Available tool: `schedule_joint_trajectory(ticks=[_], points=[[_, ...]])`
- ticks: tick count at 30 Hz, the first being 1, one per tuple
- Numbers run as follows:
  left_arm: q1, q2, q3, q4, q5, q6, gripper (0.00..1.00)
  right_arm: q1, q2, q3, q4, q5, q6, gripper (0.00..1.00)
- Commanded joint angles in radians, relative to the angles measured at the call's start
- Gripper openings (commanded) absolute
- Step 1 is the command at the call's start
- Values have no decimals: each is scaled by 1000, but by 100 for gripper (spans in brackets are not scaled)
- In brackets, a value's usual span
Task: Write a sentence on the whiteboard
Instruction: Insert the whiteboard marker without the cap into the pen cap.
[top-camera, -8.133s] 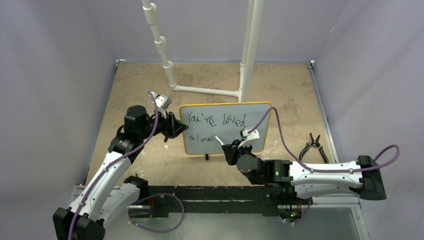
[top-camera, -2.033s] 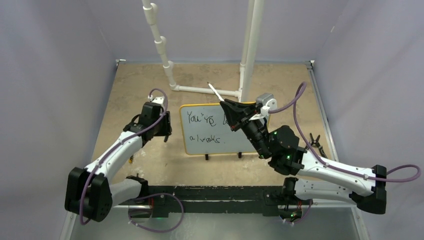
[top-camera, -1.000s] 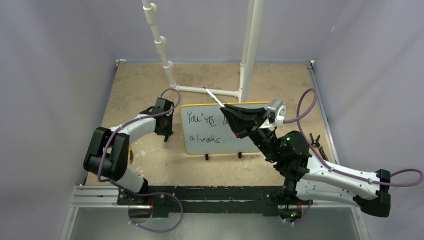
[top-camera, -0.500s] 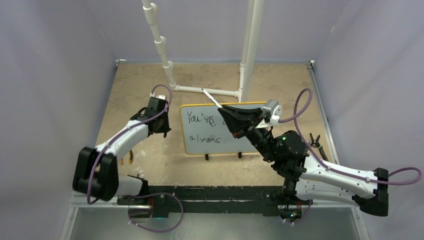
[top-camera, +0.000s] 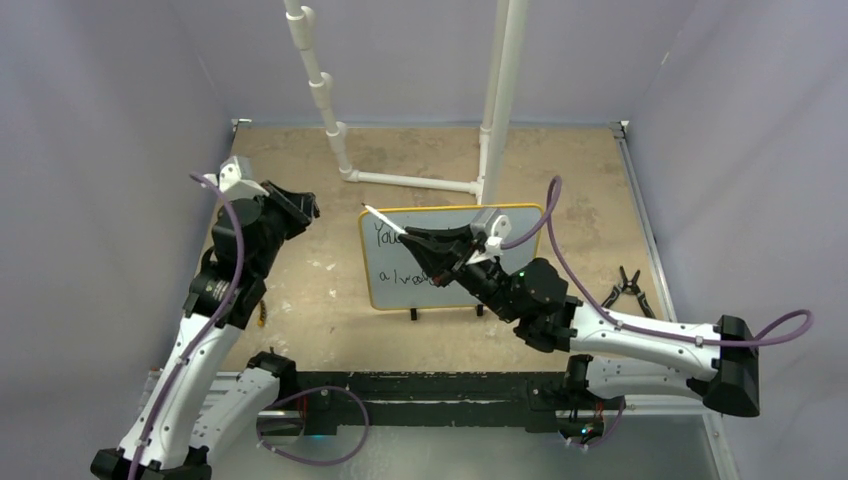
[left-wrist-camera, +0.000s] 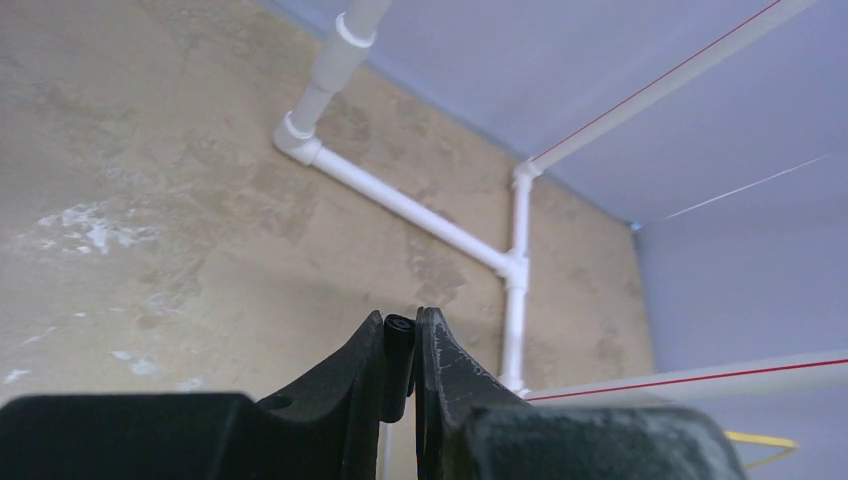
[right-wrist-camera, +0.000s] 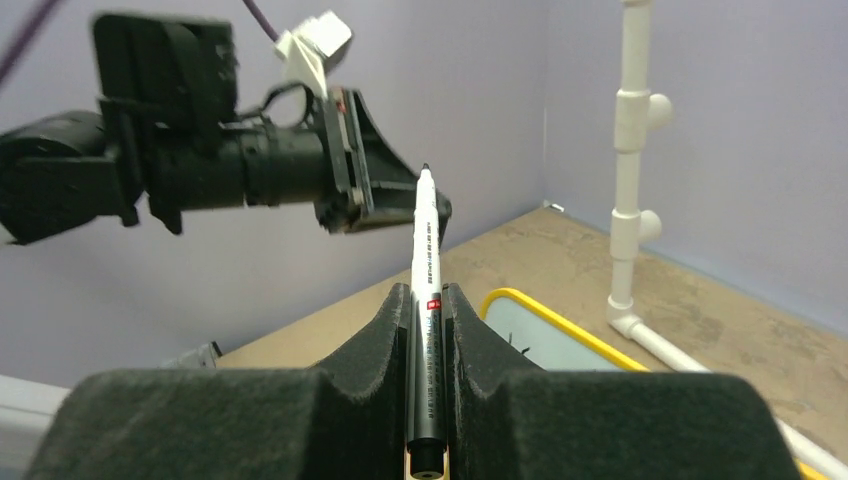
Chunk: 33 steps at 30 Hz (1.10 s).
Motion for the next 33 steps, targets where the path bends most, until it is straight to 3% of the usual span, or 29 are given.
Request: schedule_joint_trajectory(ticks=[1, 6, 14, 33], points=[[3, -52, 40, 27, 20, -153, 0, 38, 62, 39, 65, 18, -22, 0], [3, -95, 9, 76, 97, -269, 0, 60, 137, 73, 66, 64, -19, 0], [3, -127, -14, 90, 143, -334, 0, 76, 231, 120, 47, 121, 17, 0], [3, -138, -33, 106, 171, -365, 0, 76, 284, 154, 35, 166, 30, 0]])
